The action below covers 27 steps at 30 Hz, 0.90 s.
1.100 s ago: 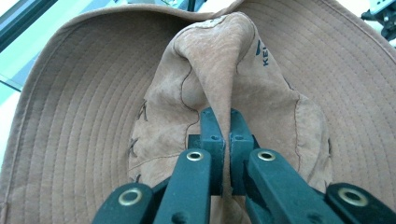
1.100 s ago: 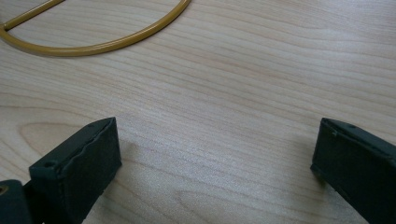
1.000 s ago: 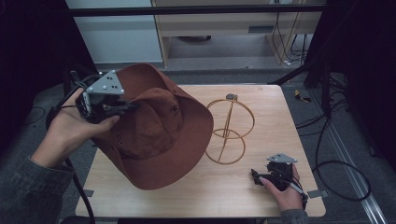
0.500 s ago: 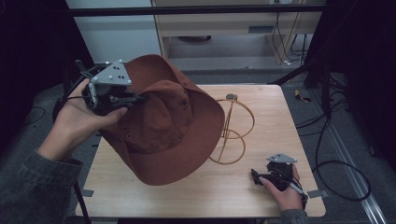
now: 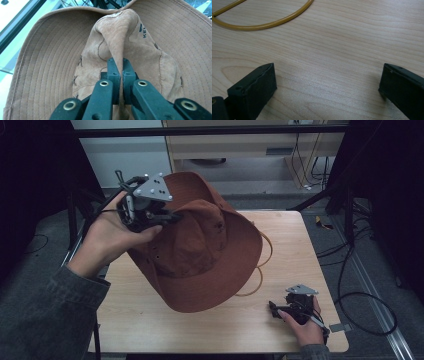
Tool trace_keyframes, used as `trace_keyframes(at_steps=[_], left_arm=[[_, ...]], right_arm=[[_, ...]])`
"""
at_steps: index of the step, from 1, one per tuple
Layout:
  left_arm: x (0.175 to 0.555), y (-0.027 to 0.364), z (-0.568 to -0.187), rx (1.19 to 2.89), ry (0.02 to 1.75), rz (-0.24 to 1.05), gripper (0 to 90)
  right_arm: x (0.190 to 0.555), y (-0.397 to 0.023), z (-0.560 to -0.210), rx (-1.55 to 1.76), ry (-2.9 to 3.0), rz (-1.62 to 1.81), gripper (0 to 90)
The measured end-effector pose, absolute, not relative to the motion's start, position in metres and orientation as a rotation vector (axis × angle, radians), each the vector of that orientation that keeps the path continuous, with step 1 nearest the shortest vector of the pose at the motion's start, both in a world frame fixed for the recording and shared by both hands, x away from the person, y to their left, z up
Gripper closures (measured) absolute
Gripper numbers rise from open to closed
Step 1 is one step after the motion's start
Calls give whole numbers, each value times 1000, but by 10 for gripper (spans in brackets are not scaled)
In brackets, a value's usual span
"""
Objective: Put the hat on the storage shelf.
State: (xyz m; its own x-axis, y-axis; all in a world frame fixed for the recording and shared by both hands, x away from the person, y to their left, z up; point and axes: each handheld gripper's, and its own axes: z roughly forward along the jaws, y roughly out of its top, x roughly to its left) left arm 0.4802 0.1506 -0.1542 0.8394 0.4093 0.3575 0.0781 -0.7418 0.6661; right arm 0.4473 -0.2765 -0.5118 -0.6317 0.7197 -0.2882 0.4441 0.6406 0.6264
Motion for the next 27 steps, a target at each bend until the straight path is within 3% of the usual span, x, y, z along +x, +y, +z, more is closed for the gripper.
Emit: trace_keyframes(at_steps=[27], left_arm=[[508,78,-156,2364,284,620,885]], right_arm=[[452,-277,-511,911,2334,680,8]])
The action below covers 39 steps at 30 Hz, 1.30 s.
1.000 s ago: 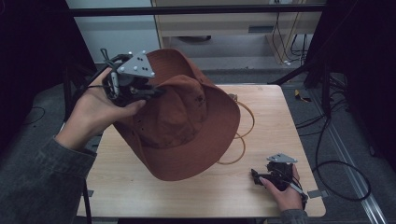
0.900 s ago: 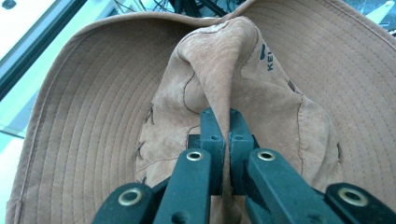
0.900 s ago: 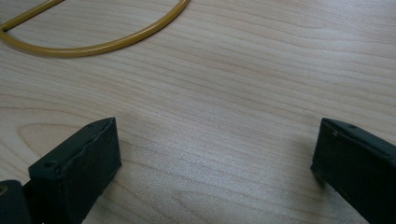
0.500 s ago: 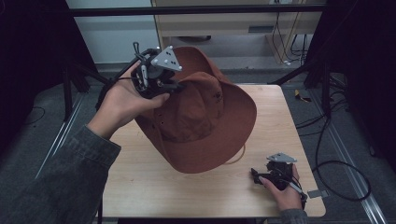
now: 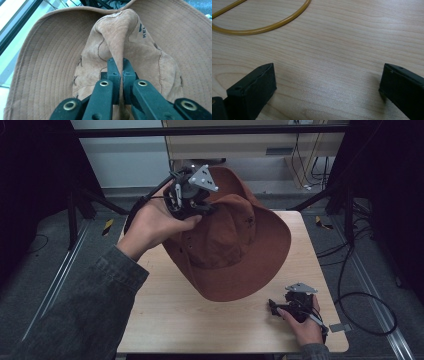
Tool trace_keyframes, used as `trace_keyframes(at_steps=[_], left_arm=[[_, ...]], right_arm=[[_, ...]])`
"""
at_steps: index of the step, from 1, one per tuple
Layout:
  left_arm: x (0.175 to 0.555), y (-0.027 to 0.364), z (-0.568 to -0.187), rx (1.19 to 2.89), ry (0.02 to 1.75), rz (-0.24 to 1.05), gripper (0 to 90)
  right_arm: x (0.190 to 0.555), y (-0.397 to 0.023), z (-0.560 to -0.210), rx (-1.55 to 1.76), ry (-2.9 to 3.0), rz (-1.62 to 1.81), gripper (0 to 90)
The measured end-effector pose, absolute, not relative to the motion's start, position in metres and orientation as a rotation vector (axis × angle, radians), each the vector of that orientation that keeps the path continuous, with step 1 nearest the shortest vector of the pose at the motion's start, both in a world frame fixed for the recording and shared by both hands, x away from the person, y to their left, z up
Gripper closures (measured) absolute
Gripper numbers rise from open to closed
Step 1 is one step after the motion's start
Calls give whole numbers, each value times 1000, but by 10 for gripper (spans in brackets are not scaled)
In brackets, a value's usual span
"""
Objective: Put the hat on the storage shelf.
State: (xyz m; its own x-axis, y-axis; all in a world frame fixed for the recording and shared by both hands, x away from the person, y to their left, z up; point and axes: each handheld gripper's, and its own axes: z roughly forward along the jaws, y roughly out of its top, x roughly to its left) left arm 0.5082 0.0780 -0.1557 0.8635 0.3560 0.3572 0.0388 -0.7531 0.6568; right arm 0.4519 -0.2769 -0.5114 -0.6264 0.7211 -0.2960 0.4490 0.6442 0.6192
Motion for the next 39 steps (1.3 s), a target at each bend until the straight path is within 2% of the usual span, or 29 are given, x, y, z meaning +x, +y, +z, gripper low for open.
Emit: trace_keyframes(at_steps=[22,39], left_arm=[[530,18,-150,2380,205,595,885],[563,-8,-179,2435,249,548,883]], right_arm=[[451,-277,-512,911,2331,684,8],[450,-277,-511,910,2335,683,8]])
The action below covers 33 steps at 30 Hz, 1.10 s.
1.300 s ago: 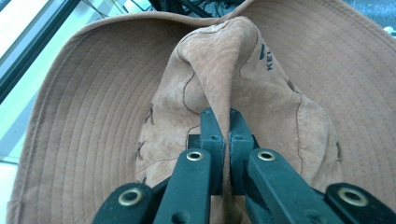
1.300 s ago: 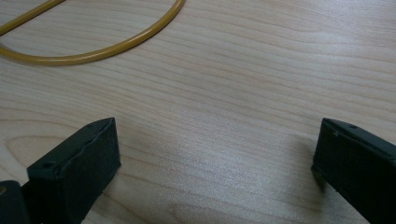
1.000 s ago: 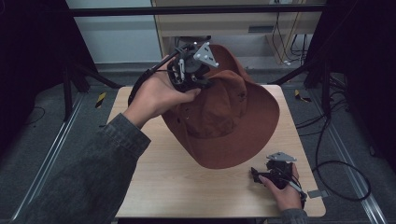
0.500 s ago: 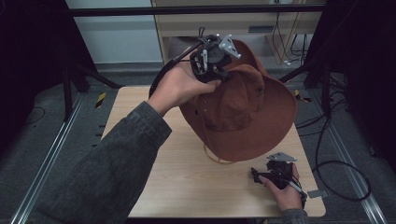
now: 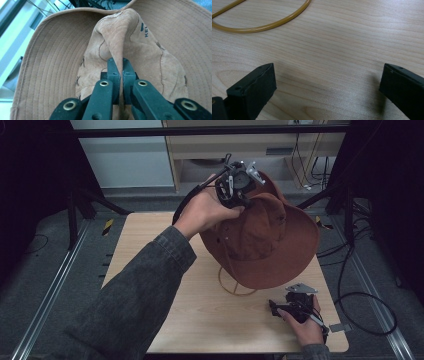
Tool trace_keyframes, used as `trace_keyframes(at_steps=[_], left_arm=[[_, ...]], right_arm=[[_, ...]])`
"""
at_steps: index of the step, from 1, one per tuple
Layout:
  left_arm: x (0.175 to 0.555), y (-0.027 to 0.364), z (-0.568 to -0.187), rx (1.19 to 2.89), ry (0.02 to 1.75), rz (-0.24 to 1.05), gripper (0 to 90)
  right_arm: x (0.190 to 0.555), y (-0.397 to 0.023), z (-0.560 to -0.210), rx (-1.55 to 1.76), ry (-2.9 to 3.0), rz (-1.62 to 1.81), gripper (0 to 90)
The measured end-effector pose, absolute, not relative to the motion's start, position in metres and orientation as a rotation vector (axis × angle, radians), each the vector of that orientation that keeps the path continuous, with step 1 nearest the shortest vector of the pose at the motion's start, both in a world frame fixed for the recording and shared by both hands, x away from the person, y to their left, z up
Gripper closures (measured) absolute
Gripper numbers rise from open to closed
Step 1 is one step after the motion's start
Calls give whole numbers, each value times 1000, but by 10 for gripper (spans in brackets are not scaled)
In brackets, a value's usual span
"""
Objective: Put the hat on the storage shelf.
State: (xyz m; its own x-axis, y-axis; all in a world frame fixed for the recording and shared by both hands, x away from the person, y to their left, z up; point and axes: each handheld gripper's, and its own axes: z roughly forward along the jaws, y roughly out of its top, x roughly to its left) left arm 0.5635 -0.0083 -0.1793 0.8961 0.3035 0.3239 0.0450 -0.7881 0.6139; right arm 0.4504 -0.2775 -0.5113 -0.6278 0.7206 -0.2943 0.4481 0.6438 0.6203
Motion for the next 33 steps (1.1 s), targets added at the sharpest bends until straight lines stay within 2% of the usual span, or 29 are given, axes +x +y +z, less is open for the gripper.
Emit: trace_keyframes(at_steps=[22,33], left_arm=[[573,-7,-205,2471,297,498,852],[572,1,-206,2439,331,511,768]], right_arm=[[449,-277,-511,914,2342,694,8],[449,-277,-511,914,2339,687,8]])
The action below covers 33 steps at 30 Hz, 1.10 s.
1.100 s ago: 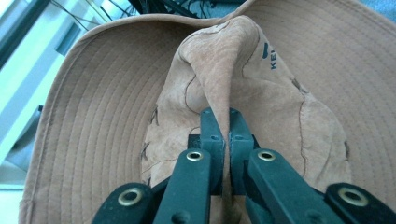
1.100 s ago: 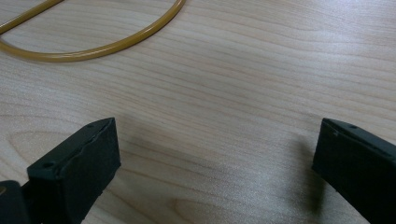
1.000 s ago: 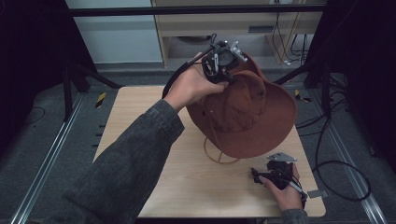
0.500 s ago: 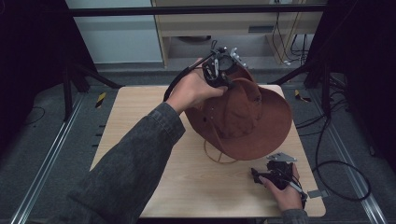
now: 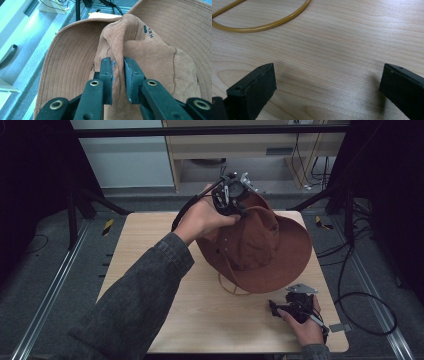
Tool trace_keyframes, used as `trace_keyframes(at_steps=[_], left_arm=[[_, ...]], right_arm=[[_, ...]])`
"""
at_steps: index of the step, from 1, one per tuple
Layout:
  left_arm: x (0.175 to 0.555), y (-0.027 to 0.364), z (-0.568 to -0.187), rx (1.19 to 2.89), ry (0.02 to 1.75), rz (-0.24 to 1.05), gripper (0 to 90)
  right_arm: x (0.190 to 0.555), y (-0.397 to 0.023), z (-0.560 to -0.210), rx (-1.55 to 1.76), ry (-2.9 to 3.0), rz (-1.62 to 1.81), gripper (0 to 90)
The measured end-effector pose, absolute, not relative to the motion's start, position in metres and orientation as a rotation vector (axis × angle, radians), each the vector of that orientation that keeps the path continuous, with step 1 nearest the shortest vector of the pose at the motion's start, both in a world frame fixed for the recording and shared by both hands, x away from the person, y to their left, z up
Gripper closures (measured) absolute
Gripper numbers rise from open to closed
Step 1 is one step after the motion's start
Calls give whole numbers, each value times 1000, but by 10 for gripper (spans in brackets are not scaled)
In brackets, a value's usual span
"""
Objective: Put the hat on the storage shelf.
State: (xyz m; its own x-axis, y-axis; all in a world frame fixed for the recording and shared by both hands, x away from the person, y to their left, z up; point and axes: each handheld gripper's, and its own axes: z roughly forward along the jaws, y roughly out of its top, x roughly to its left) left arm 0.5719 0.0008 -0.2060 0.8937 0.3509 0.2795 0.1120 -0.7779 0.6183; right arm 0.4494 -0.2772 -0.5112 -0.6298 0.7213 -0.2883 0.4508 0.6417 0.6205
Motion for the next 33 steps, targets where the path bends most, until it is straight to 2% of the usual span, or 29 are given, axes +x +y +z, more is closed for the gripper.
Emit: trace_keyframes(at_steps=[6,7,18,26,33], left_arm=[[569,3,-205,2414,358,520,661],[569,5,-205,2402,372,518,602],[566,10,-204,2376,391,540,464],[561,15,-205,2350,409,532,273],[559,18,-206,2350,419,525,197]], right_arm=[[449,-277,-511,915,2340,688,8],[449,-277,-511,914,2340,687,8],[449,-277,-511,914,2339,687,7],[449,-277,-511,914,2339,687,8],[449,-277,-511,914,2339,686,7]])
